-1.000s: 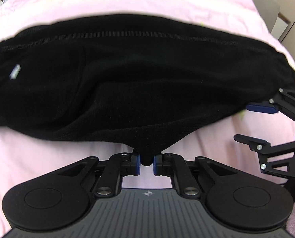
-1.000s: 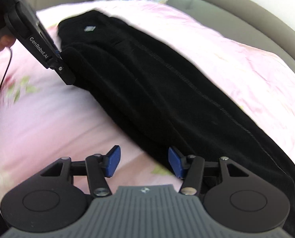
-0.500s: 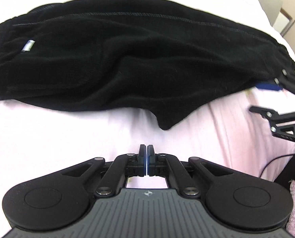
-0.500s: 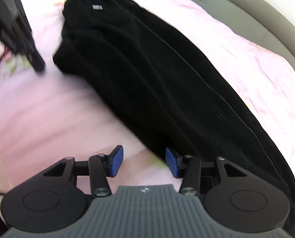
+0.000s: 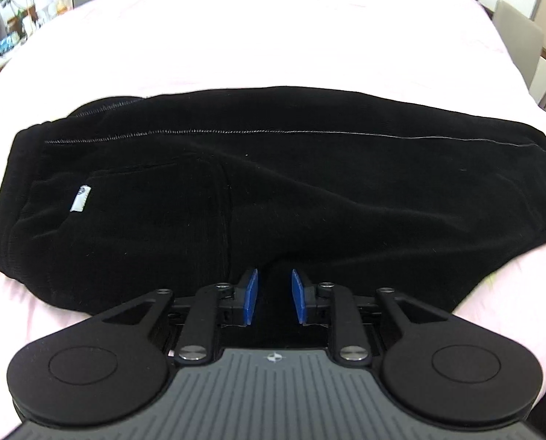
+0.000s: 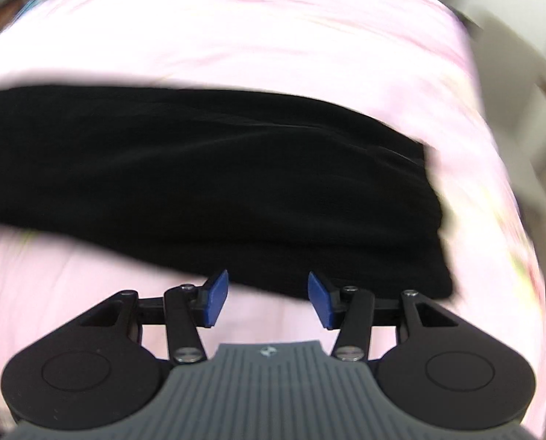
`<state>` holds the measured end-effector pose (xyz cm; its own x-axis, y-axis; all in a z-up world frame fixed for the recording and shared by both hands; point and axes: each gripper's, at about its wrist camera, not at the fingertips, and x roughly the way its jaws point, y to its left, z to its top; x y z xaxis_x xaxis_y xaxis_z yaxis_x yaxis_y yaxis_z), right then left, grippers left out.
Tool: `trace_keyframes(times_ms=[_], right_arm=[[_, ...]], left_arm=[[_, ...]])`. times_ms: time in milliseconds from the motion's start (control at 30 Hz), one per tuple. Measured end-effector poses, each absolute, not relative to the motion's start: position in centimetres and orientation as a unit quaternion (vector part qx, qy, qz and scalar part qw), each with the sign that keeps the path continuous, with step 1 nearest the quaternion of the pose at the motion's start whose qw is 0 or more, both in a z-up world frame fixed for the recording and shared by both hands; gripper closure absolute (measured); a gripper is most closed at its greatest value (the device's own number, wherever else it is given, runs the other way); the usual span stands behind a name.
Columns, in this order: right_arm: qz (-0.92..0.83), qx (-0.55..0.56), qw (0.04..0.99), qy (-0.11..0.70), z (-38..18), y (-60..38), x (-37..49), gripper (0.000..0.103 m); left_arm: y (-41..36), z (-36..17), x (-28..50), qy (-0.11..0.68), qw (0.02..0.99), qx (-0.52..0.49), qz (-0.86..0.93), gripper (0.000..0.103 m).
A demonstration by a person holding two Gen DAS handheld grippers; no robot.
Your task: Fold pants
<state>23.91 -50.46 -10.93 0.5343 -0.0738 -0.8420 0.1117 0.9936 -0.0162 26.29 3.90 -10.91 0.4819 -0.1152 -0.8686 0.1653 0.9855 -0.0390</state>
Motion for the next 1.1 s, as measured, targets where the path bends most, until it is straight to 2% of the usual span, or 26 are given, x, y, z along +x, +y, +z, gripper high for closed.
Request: trace_keyframes(times_ms=[300,600,633,667,700,733,933,1100], right_arm=[[-0.161,0.281,0.848,0.419,-11.7,-61.3,27.2,0.056],[-0.208,0.456,0.777,0.381,-16.8,-66.2,29.1,0.054],[-0.208,0.467,0.774,0.374,-17.0,-66.5,29.1,0.062],[-0.213,0.471,0.771,0.371,-17.0,-66.8,29.1,0.07],[-0.221,0.463,0.771,0.377,-16.7,-66.9,29.2,0.088],[-0.219,0.458,0.775,0.375,-16.2,-66.8,29.1,0.09],[-0.177,0.385,0.84,0.339,-9.4,-65.3,26.9,0.094],[-0.209,0.35,0.833,0.374,-11.1,-65.4,24.0,0.095]], left_arm=[[2.8,-13.8,29.3,0.542,0.838,0.014,-0.059,0.076],[1.1,-14.7,30.4,0.552,0.832,0.033,-0.046,0.076],[0.9,-14.3,30.1,0.552,0.832,0.035,-0.047,0.076],[0.8,-14.2,30.0,0.551,0.832,0.036,-0.048,0.076],[0.8,-14.1,30.0,0.551,0.833,0.036,-0.049,0.076],[0.8,-13.8,29.8,0.549,0.833,0.036,-0.049,0.076],[0.0,-11.6,27.8,0.525,0.847,0.055,-0.064,0.076],[-0.5,-9.2,25.5,0.509,0.854,0.062,-0.086,0.076]])
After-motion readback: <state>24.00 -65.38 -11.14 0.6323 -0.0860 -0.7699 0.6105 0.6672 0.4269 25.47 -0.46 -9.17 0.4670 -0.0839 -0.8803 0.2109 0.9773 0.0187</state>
